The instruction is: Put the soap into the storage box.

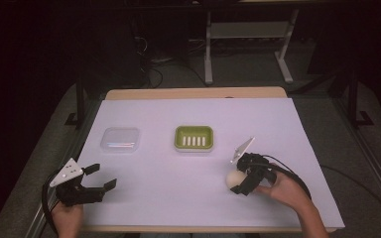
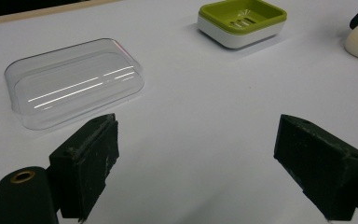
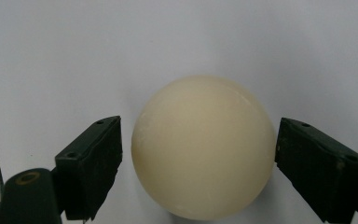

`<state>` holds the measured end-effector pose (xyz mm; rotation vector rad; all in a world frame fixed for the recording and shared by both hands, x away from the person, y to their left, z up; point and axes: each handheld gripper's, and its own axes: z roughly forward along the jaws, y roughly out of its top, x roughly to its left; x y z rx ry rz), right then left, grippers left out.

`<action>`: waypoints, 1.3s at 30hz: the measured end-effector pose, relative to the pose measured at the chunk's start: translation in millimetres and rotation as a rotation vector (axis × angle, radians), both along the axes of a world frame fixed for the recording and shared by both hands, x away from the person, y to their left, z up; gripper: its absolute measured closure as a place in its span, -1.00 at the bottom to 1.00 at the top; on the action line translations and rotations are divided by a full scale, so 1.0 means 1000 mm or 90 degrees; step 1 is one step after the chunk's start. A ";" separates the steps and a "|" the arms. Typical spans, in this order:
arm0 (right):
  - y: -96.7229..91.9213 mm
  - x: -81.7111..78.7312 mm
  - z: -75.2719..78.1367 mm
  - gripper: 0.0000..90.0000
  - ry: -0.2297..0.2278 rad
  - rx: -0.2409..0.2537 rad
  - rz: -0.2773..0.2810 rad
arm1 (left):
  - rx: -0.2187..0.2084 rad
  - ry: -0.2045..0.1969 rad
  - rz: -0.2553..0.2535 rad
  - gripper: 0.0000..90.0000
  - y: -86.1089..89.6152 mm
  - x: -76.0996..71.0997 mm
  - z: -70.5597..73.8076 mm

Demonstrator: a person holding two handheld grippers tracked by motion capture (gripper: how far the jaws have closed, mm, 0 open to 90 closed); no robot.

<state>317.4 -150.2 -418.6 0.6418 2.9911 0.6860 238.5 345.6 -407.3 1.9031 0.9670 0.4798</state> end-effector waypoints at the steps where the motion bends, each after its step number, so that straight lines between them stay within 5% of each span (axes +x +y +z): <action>1: 0.000 0.000 -0.001 -0.67 0.001 -0.001 0.000 | -0.002 0.000 0.000 -0.71 0.000 0.000 0.000; 13: 0.004 0.002 -0.011 -0.58 0.002 -0.031 0.002 | -0.002 0.001 -0.001 -0.71 0.000 0.000 0.000; 39: 0.004 0.002 -0.008 -0.47 0.027 -0.007 0.011 | 0.004 -0.006 -0.003 -0.71 0.000 0.001 0.001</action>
